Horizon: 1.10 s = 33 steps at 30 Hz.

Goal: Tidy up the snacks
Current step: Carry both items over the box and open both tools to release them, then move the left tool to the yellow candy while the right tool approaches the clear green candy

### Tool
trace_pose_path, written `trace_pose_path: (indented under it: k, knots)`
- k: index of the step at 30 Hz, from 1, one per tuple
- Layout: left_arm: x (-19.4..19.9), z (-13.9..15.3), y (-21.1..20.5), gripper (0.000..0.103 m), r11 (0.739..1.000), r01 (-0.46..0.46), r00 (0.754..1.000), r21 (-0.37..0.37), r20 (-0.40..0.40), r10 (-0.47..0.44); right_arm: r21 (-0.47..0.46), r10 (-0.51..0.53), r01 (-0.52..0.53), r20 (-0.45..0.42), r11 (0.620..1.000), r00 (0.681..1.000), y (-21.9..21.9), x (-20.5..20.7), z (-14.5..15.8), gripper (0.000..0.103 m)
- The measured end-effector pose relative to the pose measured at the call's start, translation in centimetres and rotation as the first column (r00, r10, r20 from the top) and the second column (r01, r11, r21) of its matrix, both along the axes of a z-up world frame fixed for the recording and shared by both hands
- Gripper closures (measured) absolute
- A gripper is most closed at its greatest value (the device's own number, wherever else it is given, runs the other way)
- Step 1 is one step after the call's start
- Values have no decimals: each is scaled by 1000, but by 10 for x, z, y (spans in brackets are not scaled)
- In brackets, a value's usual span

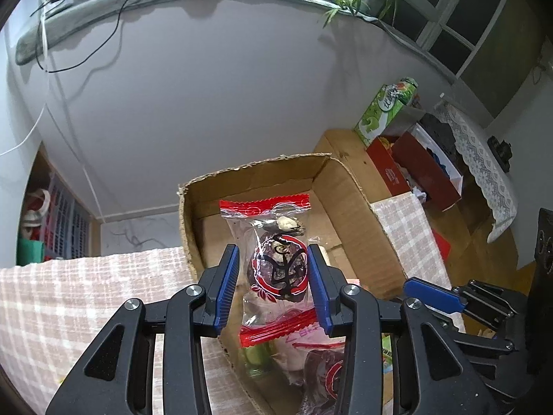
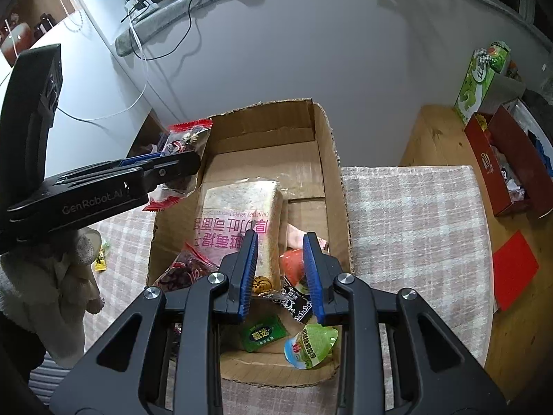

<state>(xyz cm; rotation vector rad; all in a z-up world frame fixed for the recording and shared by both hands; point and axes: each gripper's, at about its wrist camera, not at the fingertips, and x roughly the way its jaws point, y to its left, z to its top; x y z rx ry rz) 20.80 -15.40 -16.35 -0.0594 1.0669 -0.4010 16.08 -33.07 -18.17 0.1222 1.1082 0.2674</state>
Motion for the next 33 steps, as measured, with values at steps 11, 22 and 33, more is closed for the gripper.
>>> trace_pose_path:
  k: [11,22,33]
  knots:
    - [-3,8,3,54,1000,-4,1000,2,18,4,-16,12,-12,9,1000,1000,6,-7,4,44]
    - [-23,32,11,54,1000,2,996,14,93,-3,12,-4,3,30,1000,1000,5,-25,18,44]
    - [-47,54,37,54,1000,-29,988,4,153,28,42,28,-31,61,999,998,28,-46,40,44]
